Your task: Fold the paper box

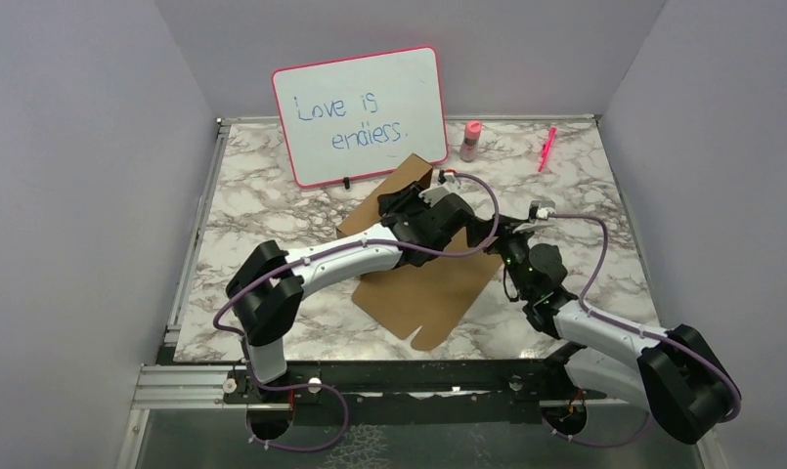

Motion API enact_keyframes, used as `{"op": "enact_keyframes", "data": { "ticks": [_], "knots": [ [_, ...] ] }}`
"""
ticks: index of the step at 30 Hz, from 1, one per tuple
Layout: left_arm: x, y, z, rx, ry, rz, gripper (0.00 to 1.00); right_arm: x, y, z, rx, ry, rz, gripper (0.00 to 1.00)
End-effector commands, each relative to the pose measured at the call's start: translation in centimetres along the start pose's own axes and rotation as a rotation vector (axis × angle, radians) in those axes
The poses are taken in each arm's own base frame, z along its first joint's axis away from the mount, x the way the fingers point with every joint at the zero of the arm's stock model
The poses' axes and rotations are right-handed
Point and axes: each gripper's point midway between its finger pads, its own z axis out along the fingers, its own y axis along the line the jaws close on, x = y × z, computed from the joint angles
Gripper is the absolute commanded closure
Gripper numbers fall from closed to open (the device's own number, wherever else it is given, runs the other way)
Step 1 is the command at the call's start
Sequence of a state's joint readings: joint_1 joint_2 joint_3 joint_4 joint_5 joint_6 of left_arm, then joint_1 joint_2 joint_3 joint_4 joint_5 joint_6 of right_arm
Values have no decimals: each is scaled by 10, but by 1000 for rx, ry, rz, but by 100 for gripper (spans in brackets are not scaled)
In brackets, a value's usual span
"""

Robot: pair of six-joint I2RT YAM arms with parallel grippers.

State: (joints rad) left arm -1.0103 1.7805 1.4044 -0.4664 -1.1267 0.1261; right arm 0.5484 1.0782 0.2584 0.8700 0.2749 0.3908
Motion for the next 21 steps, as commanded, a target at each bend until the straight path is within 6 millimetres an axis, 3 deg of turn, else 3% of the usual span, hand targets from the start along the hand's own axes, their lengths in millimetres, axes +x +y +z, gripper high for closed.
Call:
{"op": "enact_keyframes", "data": {
  "ticks": [1,10,18,21],
  "knots": [
    [-3,21,-1,-23,-2,-48,74,-12,3,-4,-8,-29,-11,19],
    [4,36,6,77,3,-189,77,-36,18,-8,-61,-55,-7,19],
    [36,28,30,345,95,-449,77,-111,71,-16,-196,-29,-77,19],
    [53,19,38,429,153,-531,77,-126,80,-17,-205,17,-103,19]
  ]
}}
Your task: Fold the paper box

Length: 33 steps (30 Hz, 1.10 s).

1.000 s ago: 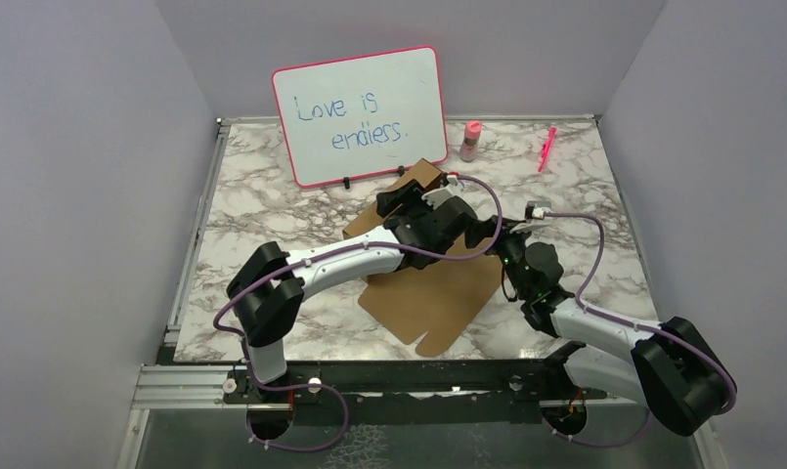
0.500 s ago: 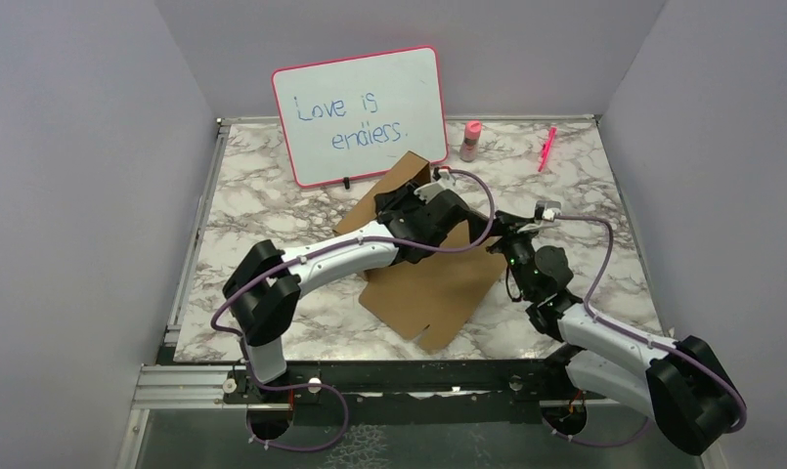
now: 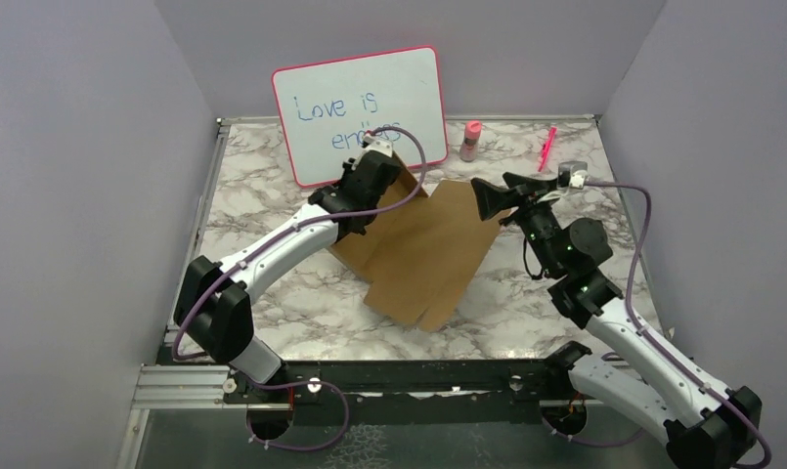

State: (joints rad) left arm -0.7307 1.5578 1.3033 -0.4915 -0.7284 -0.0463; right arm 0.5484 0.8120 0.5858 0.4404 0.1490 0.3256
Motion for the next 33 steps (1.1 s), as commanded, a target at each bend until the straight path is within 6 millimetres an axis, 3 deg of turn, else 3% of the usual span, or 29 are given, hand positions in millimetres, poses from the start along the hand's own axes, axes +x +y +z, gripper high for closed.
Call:
{"op": "enact_keyframes", "data": {
  "ticks": [1,5,10,14,19,24,33],
  "knots": [
    [29,-25,8,244,104,-183,77,-4,15,-5,-45,147,-64,18],
    [54,-28,17,326,192,-271,77,-15,25,-1,-62,209,-82,18],
    [83,-32,23,390,279,-372,77,-12,23,1,-38,290,-111,15],
    [113,-45,25,458,349,-460,77,-4,19,3,-25,327,-121,14],
    [135,-70,19,558,390,-591,74,5,16,5,-13,355,-118,13],
    [133,-81,9,629,371,-693,66,12,20,6,-40,358,-109,13],
    [109,-89,-13,738,265,-897,51,27,28,8,-92,391,-76,13]
  ]
}}
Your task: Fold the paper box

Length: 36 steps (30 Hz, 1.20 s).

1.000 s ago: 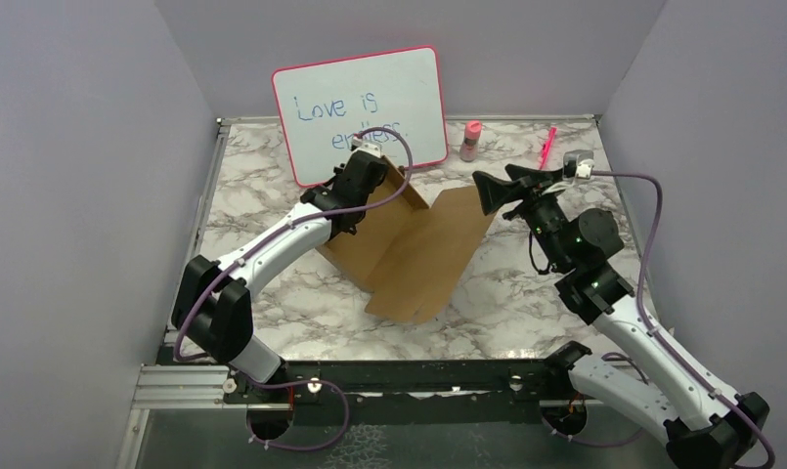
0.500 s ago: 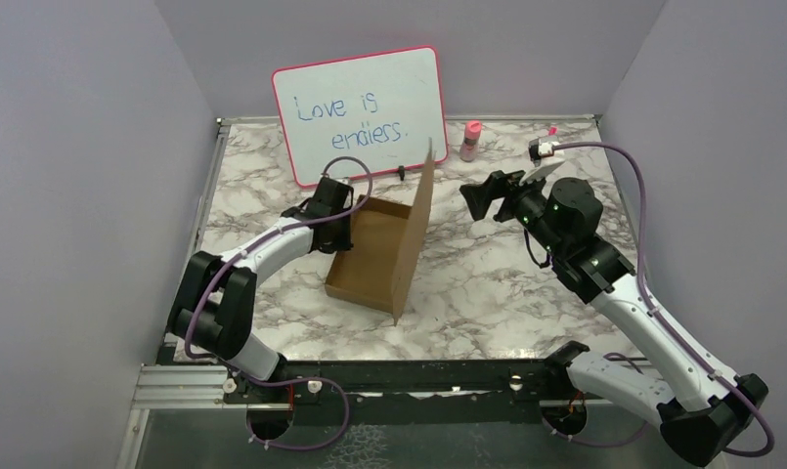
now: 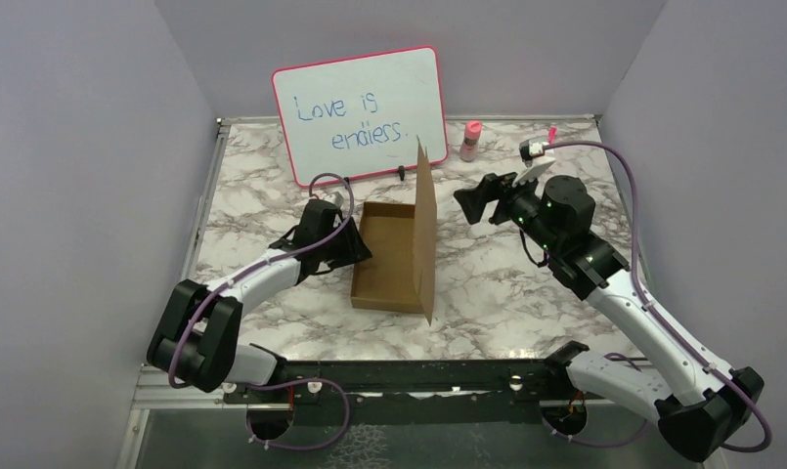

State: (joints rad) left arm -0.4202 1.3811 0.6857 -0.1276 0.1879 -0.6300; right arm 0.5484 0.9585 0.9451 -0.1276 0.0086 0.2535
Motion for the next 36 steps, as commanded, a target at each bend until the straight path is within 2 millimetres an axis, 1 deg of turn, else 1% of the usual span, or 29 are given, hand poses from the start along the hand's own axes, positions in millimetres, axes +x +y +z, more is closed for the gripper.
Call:
{"op": "enact_keyframes", "data": {
  "ticks": [1,4,7,10,12,15,17,18,23,26,28,30,34,36],
  "knots": [
    [-13,-38,-6,184,-77,-99,50,3,12,4,-71,10,13,13],
    [-5,-48,-4,222,-72,-109,47,0,16,5,-86,19,14,12],
    [3,-55,-2,253,-65,-116,44,-9,22,3,-106,24,2,11],
    [9,-65,0,295,-69,-129,41,-15,30,6,-140,70,-21,10],
    [13,-73,2,312,-69,-121,39,-16,36,8,-165,119,-32,9],
    [14,-85,4,326,-71,-87,35,-11,43,12,-193,206,-39,8],
    [12,-87,4,327,-82,-74,32,-9,44,15,-199,251,-49,8],
    [10,-86,4,320,-94,-69,29,-8,44,16,-196,271,-53,8],
    [-5,-66,0,240,-138,-40,17,-7,38,24,-124,339,-97,8],
    [-16,-57,-7,212,-166,-37,13,-9,31,30,-38,365,-147,8],
    [-27,-50,-14,175,-202,-25,10,-7,24,33,28,385,-184,9],
    [-36,-44,-23,138,-226,1,8,-4,20,36,65,406,-214,13],
    [-58,-42,-51,88,-273,90,5,4,20,41,103,446,-256,26],
    [-68,-38,-67,30,-295,155,4,10,21,44,122,470,-282,29]
  ]
}}
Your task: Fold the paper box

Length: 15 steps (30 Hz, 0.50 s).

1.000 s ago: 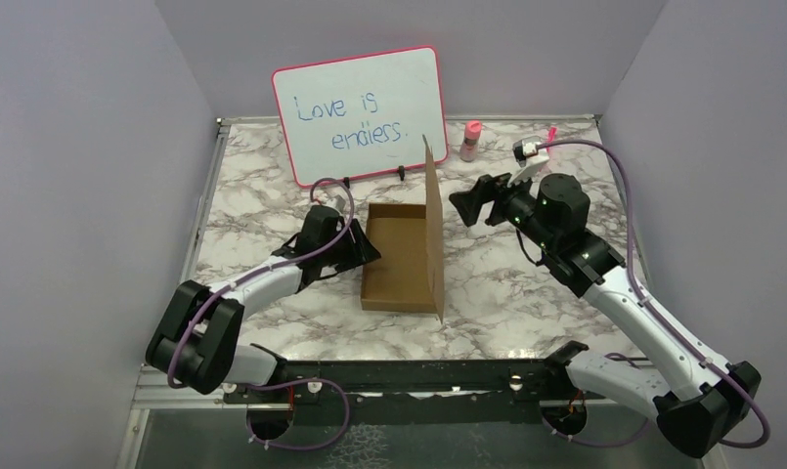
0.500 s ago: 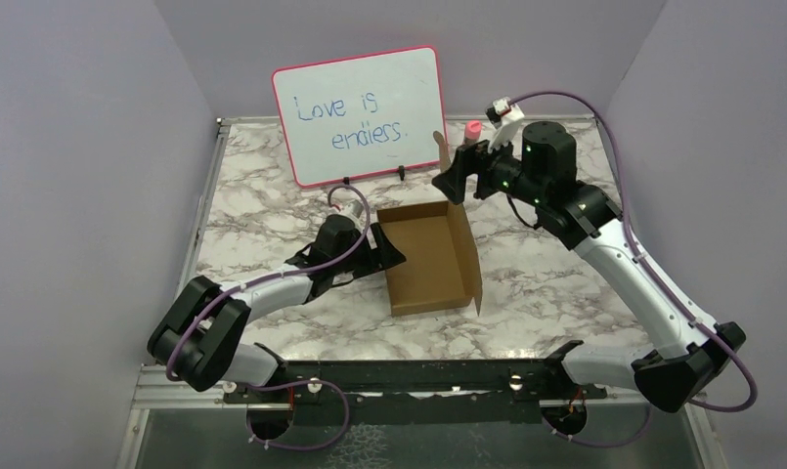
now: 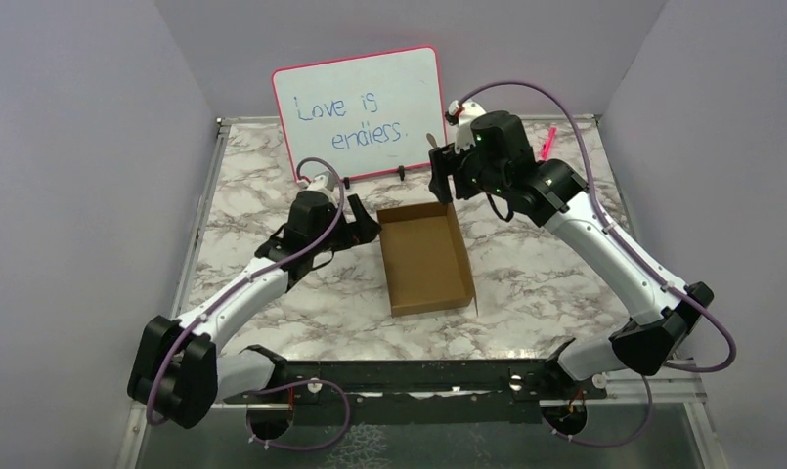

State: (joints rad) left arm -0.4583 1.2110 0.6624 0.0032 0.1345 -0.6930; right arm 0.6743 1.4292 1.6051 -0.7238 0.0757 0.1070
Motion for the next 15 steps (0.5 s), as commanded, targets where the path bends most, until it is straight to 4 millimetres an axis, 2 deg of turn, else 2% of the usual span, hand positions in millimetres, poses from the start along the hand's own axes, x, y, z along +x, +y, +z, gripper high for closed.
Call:
{"op": "enact_keyframes", "data": {
  "ticks": [1,5,10,12,15],
  "knots": [
    [-41,5,-35,-117,-71,199,3,13,-10,4,117,85,-69,31],
    [-78,5,-69,-211,-170,312,1,16,-17,10,208,124,-114,42],
    [-108,-10,-110,-212,-281,452,1,14,-25,15,268,152,-174,66],
    [-117,-5,-123,-255,-329,491,1,14,-24,19,259,163,-209,79],
    [-124,14,-136,-359,-379,514,1,11,-19,27,217,174,-279,97]
  ]
}}
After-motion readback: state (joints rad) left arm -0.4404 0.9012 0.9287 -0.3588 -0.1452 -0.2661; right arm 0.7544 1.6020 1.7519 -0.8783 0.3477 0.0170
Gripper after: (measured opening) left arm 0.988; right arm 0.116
